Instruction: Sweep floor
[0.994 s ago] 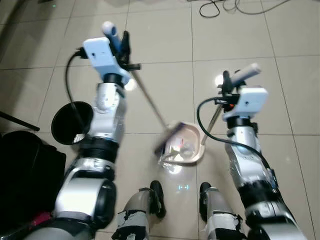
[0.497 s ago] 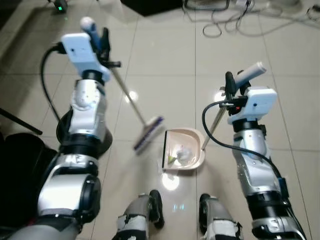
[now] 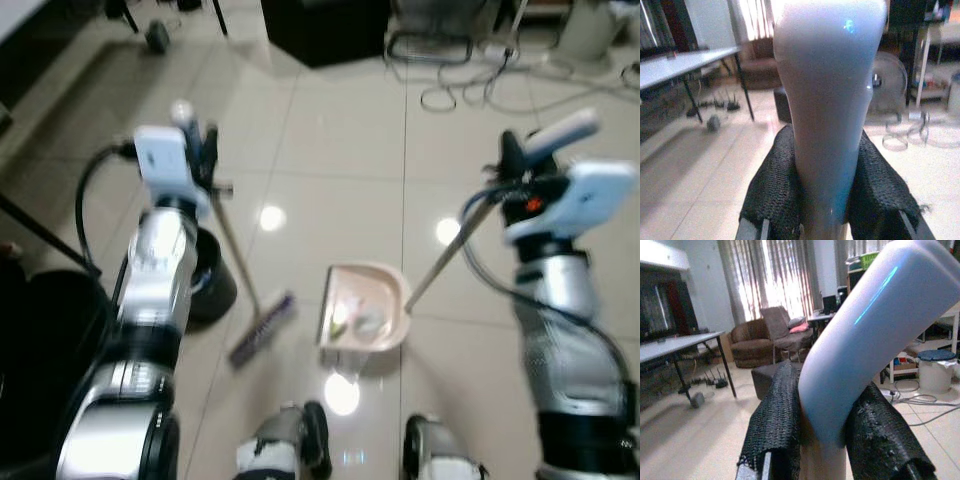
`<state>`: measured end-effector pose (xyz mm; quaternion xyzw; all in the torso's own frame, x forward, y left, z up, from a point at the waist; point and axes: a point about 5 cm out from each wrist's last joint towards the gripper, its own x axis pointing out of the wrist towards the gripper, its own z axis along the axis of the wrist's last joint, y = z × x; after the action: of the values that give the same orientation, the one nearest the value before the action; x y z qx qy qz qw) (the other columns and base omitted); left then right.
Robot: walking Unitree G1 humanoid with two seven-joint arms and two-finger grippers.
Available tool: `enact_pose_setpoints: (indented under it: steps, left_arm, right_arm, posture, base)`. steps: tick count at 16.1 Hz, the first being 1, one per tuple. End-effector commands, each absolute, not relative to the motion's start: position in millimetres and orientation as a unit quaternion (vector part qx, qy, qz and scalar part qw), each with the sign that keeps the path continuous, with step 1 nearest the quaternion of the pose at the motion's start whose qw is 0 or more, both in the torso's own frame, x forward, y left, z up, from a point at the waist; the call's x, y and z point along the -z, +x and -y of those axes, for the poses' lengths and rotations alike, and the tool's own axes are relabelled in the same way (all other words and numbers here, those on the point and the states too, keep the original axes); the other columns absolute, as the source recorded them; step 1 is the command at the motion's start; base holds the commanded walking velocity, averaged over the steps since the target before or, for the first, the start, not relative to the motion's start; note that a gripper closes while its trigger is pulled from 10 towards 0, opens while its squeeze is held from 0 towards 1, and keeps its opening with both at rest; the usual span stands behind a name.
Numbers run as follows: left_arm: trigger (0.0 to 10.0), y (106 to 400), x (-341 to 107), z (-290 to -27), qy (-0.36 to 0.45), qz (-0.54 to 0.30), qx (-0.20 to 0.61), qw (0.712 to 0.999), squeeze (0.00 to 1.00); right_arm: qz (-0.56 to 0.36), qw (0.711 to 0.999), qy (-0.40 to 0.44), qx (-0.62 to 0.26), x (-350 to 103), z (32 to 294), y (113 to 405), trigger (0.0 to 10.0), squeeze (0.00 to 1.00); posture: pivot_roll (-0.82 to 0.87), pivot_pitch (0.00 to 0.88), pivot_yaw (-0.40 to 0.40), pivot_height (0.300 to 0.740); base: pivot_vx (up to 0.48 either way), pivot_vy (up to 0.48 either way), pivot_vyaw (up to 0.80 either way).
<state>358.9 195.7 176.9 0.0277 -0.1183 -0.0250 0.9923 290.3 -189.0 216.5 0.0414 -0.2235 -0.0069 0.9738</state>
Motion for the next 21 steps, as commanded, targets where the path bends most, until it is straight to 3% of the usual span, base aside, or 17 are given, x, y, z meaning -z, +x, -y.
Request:
enact_pose_setpoints:
  steps: [1,5,8,13,21]
  left_arm:
    - [10.0,351.7,-179.7,-205.0,0.052,0.117,0.023,0.991,0.0]
    - [10.0,313.9,-157.9,-227.4,0.09,0.086,0.01,0.992,0.0]
    - [10.0,292.8,-152.7,-222.1,0.076,0.072,0.019,0.994,0.0]
    - [10.0,280.3,-150.4,-211.8,0.076,0.062,0.016,0.995,0.0]
    - [10.0,282.5,-156.2,-198.4,0.081,0.054,0.042,0.994,0.0]
  right_arm:
    - [0.241,0.969,0.061,0.002,-234.9,189.4,285.9,10.0,0.0]
    - [0.234,0.968,0.085,-0.023,-266.0,182.1,288.0,10.0,0.0]
    - [0.232,0.968,0.077,-0.059,-289.7,171.5,292.8,10.0,0.0]
    - [0.232,0.964,0.105,-0.07,-308.2,166.8,300.0,10.0,0.0]
    - [0.219,0.966,0.124,-0.065,-305.2,166.5,299.7,10.0,0.0]
  posture:
    - [-0.06,0.091,0.121,0.74]
    - [-0.06,0.067,0.101,0.74]
    - [-0.06,0.041,0.078,0.74]
    - [-0.05,0.019,0.052,0.74]
    - [-0.06,0.0,0.071,0.74]
  base:
    - [0.0,0.0,0.0]
    - [0.0,0.0,0.0]
    - [0.0,0.0,0.0]
    - [0.0,0.0,0.0]
    - [0.0,0.351,0.0]
